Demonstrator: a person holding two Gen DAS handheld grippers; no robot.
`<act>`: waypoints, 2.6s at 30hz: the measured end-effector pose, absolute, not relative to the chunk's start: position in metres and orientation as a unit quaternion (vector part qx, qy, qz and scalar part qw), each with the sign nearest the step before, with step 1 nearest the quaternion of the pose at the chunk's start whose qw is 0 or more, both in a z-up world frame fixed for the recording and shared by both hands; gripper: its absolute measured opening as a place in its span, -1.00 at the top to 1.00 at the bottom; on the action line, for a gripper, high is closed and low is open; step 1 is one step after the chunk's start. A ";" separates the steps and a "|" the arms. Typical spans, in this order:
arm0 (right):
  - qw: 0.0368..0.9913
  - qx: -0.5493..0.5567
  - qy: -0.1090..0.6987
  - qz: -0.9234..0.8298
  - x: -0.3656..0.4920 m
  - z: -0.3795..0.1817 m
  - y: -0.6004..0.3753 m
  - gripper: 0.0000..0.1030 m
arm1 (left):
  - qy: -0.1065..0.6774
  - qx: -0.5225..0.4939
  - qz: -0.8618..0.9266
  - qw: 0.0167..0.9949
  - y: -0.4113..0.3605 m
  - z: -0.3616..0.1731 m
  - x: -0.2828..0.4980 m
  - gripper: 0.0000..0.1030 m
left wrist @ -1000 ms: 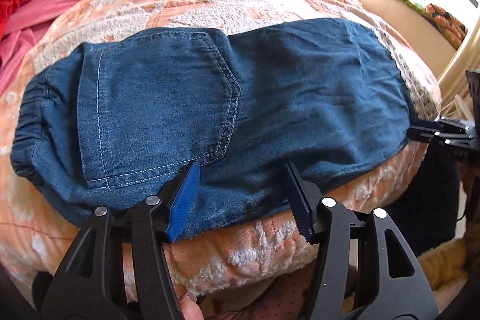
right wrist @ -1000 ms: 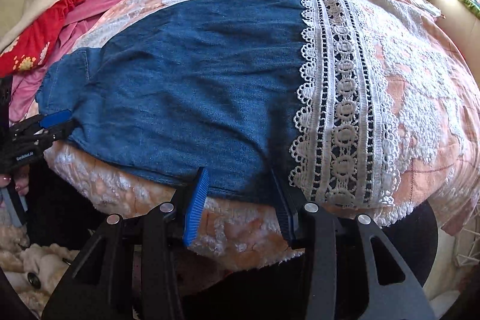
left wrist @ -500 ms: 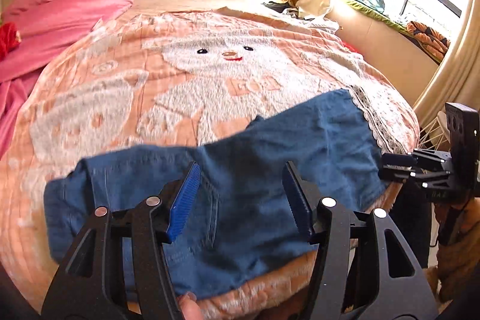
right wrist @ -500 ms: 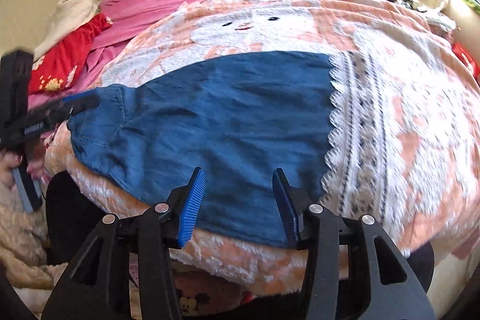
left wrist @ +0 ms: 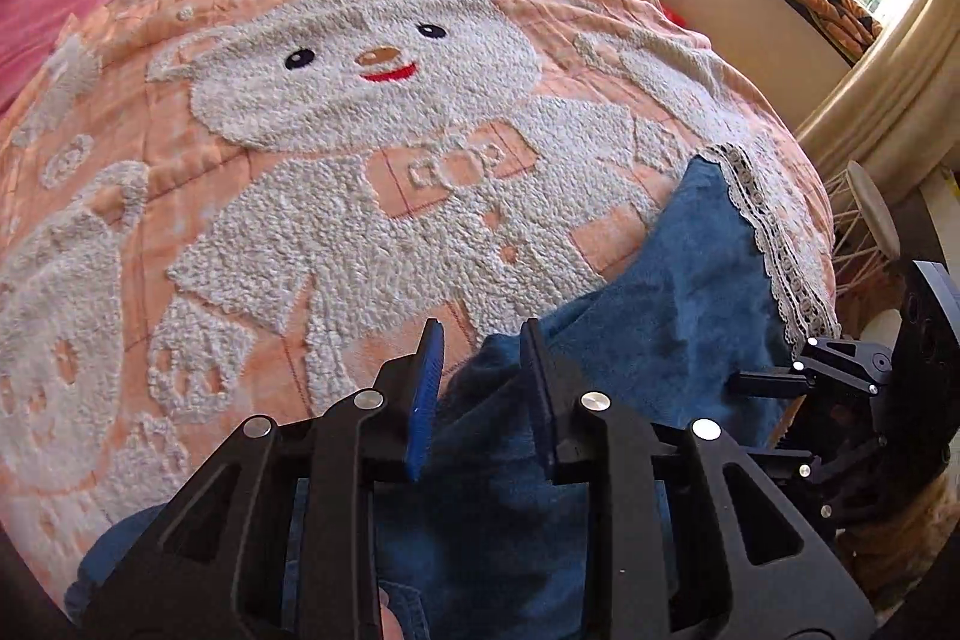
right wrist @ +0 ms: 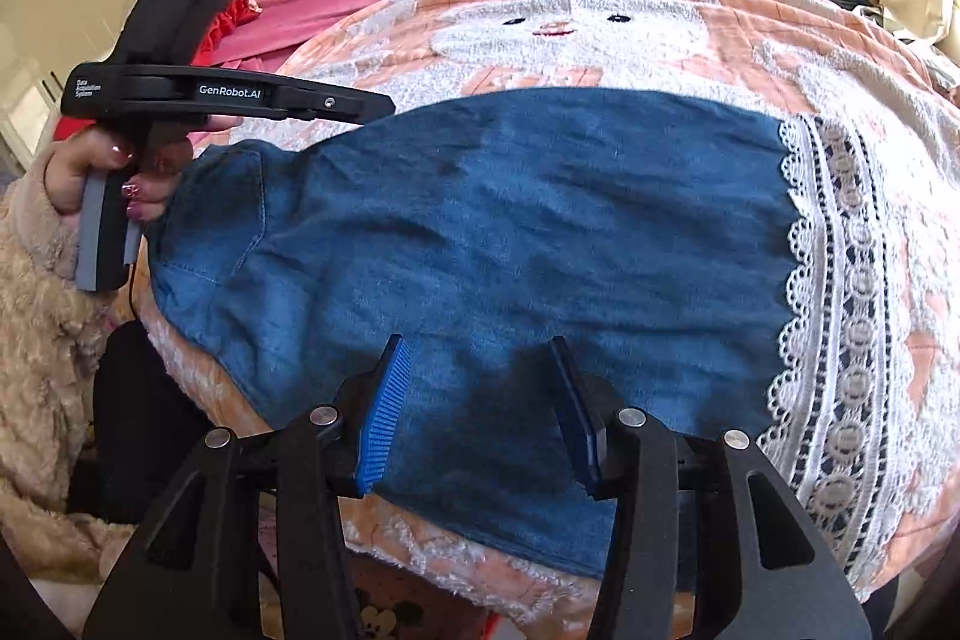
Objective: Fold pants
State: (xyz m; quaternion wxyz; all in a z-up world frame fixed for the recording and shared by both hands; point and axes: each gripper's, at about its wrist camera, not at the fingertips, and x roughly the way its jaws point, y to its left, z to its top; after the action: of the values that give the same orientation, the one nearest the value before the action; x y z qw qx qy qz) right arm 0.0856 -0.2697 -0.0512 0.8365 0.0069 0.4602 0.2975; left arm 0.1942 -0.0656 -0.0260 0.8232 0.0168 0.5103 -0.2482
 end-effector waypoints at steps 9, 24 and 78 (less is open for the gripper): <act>0.835 0.013 0.465 0.295 0.079 -0.059 -0.271 0.11 | 0.533 0.039 -0.265 0.803 -0.072 -0.042 0.191 0.63; 0.835 0.022 0.467 0.292 0.078 -0.063 -0.273 0.11 | 0.477 0.027 -0.233 0.847 -0.068 -0.020 0.192 0.98; 0.826 0.146 0.468 0.277 0.207 -0.053 -0.402 0.69 | 0.482 0.009 -0.182 0.857 -0.086 -0.066 0.120 0.82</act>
State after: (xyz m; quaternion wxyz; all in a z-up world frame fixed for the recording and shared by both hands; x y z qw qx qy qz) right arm 0.2073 -0.4021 -0.0527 0.8262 0.1459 0.4683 0.2773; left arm 0.1203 -0.0859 -0.0665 0.8570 0.0092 0.4819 -0.1824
